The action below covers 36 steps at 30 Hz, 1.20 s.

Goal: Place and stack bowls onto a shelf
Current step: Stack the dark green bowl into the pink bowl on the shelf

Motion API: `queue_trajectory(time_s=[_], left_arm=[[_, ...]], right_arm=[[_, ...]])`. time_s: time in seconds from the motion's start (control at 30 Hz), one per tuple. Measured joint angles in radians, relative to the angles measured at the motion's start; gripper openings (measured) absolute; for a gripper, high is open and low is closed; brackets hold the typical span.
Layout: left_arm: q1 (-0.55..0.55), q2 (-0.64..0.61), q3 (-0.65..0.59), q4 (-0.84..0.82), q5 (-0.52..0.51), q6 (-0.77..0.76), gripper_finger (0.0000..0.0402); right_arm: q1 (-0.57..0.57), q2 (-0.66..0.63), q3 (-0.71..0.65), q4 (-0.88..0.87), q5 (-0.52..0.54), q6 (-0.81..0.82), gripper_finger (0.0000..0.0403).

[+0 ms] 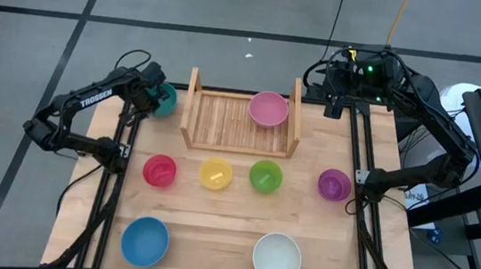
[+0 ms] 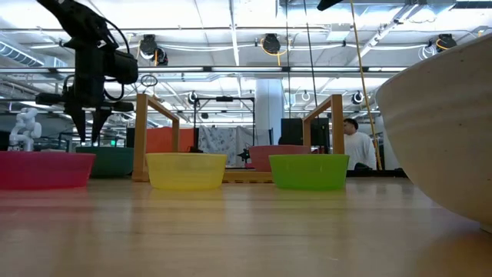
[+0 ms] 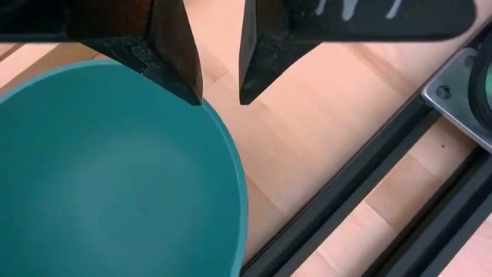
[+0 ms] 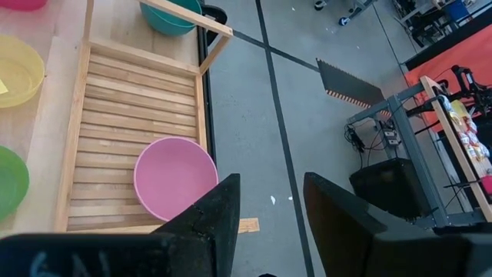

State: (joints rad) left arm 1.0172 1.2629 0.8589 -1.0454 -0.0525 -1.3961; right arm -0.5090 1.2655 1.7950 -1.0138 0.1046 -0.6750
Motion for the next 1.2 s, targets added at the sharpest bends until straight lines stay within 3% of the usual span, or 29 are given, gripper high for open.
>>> queue_trajectory(time_s=[0.3, 0.6, 0.93, 1.1, 1.2], left_arm=[[0.000, 0.000, -0.005, 0.001, -0.001, -0.026, 0.0093], [0.000, 0.000, -0.121, 0.043, 0.001, -0.043, 0.0093], [-0.023, -0.070, -0.110, 0.080, 0.161, 0.068, 0.0093], [-0.023, -0.183, -0.087, 0.080, 0.036, -0.014, 0.0093], [-0.024, -0.209, -0.087, 0.078, 0.026, -0.038, 0.0093]], right_arm=[[0.000, 0.000, 0.000, 0.000, 0.000, -0.030, 0.0139], [0.000, 0.000, 0.000, 0.000, 0.000, -0.075, 0.0139], [0.000, 0.000, 0.000, 0.000, 0.000, -0.100, 0.0139], [0.000, 0.000, 0.000, 0.000, 0.000, -0.099, 0.0139], [0.000, 0.000, 0.000, 0.000, 0.000, -0.098, 0.0139]])
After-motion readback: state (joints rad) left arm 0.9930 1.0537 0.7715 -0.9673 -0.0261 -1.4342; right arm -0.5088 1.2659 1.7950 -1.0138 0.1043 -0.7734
